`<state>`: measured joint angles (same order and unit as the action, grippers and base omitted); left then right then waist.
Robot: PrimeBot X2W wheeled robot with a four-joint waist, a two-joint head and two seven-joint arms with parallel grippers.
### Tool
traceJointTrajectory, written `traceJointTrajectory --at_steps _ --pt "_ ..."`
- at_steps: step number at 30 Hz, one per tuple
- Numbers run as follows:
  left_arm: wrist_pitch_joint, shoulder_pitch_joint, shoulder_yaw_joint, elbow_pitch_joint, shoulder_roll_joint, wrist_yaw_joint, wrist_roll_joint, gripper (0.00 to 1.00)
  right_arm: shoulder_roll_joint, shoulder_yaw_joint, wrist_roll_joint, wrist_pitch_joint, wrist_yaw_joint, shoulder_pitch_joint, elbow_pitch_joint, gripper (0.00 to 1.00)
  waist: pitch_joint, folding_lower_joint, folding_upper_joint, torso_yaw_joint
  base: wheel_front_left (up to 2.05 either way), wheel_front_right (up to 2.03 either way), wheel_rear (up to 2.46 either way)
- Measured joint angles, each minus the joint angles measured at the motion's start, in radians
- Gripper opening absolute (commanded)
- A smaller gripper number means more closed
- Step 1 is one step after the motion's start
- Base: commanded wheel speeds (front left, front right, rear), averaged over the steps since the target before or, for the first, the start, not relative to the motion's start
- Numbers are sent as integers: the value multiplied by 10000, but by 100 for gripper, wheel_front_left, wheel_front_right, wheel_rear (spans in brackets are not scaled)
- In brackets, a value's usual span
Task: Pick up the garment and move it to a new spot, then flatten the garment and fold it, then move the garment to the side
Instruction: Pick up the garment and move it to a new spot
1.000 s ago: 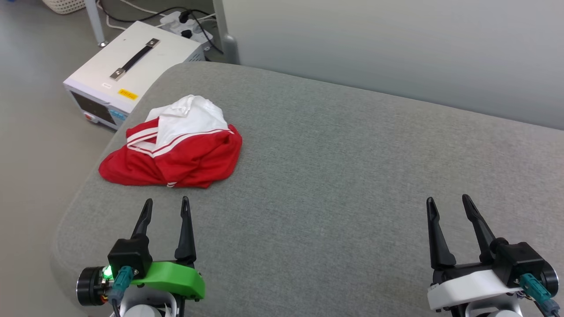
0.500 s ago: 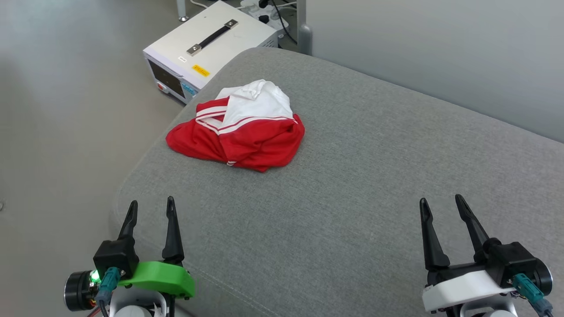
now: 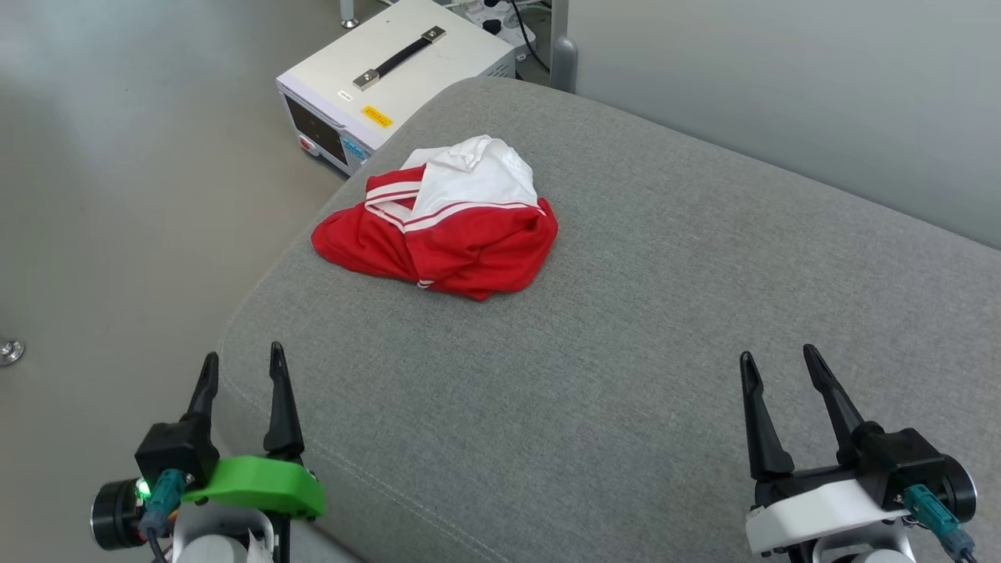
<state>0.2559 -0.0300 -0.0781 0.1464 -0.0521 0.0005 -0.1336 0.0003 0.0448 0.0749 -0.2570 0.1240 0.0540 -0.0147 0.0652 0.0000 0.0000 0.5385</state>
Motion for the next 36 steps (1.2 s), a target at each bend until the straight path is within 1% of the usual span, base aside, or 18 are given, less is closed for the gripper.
traceJointTrajectory --at_steps 3,6,8,10,13,15,18,20,23,24,26,27,31,33,36 --pt "0 -488 -362 88 -35 -364 35 100 0 107 -92 0 0 -59 10 100 86 0 0 -130 0 0 0" --pt "0 -1321 -830 265 -270 -761 33 100 6 155 -228 0 2 -241 -25 100 186 0 0 -334 0 0 0" --pt "2 -2008 -1034 433 -650 -965 75 100 6 182 -316 0 2 -382 -56 100 279 0 0 -498 0 0 0" --pt "0 -2740 -1267 736 -915 -1106 -61 100 6 205 -405 0 2 -473 -113 100 391 0 0 -647 0 0 0" --pt "0 -3902 -1492 1185 -1388 -1223 -441 100 4 224 -533 -2 2 -651 -203 100 614 1 0 -870 0 0 0" --pt "0 -4699 -1478 1540 -1804 -1241 -698 100 6 215 -591 0 2 -815 -284 100 800 1 0 -1039 0 0 0" --pt "2 -5620 -938 2025 -2483 -1256 -1530 100 6 221 -690 -2 2 -1033 -443 100 1097 1 0 -1274 0 0 0" --pt "0 -6176 -368 2500 -2986 -1273 -2004 100 -10 211 -740 -2 2 -1158 -546 100 1314 1 0 -1416 0 0 0" --pt "-127 -7009 928 3465 -3843 -1281 -2880 100 -79 217 -807 0 2 -1332 -694 100 1679 1 0 -1632 0 0 0" --pt "-236 -7238 1267 3674 -4044 -1281 -3081 100 -94 219 -811 0 2 -1380 -731 100 1776 1 0 -1685 0 0 0" --pt "-965 -7913 2194 4080 -4489 -1281 -3856 100 -138 242 -811 0 2 -1499 -811 100 2018 1 0 -1812 0 0 0" --pt "-1269 -8180 2546 4188 -4615 -1281 -4194 100 -159 247 -811 0 2 -1549 -830 100 2113 1 0 -1859 0 0 0" --pt "-3099 -9256 4159 4433 -5219 -1283 -5718 100 -276 299 -811 0 2 -1818 -901 100 2548 2 0 -2073 0 0 0" --pt "-4401 -9652 4886 4520 -5486 -1283 -6660 100 -320 334 -811 0 2 -1969 -940 100 2761 2 0 -2182 0 0 0" --pt "-6195 -10034 5745 4533 -5848 -1283 -7766 100 -382 380 -811 0 2 -2171 -1018 100 3055 2 0 -2342 0 0 0"
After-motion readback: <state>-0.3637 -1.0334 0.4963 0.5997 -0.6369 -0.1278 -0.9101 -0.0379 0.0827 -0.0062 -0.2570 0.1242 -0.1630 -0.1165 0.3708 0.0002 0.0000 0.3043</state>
